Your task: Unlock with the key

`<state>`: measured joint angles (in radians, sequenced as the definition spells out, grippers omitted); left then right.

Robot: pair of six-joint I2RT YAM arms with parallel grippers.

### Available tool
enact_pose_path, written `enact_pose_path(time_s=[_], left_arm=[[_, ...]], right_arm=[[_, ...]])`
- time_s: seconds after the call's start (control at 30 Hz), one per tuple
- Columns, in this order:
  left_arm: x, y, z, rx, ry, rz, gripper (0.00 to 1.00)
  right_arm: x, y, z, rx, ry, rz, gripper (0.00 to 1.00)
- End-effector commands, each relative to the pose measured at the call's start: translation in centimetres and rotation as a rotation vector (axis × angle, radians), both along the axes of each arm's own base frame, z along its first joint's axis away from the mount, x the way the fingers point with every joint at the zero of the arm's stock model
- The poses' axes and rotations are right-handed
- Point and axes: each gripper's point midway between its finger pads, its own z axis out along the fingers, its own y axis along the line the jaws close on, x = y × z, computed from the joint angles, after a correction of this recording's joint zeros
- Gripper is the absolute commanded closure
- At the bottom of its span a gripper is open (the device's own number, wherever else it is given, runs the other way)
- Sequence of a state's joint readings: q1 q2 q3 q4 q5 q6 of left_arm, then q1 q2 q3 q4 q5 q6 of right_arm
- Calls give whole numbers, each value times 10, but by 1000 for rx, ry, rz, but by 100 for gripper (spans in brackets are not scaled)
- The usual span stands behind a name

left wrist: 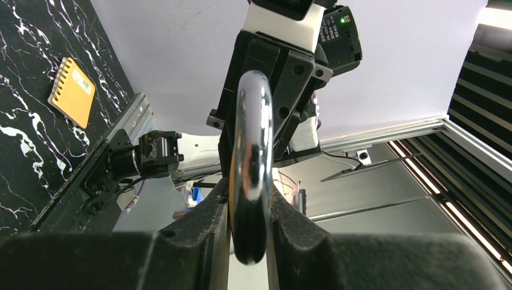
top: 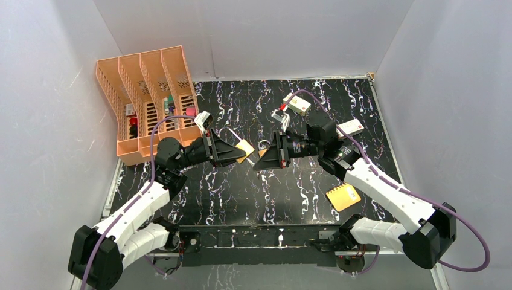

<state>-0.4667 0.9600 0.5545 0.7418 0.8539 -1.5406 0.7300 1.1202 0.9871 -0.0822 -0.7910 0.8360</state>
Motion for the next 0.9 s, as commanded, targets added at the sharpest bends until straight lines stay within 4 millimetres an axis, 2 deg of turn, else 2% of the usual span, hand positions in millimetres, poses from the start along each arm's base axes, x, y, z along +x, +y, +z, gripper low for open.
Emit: enact_pose_path(time_s=[0.0, 0.53, 0.87], left_arm=[[-20, 5, 38, -56, -141, -42, 100], [-27, 7, 38, -45, -147, -53, 100], [-33, 0, 31, -4, -145, -113, 100]], right_arm=[[4, -1, 28, 59, -81, -40, 100], [8, 0, 26, 50, -77, -67, 100], [11, 4, 31, 46, -80, -51, 100]])
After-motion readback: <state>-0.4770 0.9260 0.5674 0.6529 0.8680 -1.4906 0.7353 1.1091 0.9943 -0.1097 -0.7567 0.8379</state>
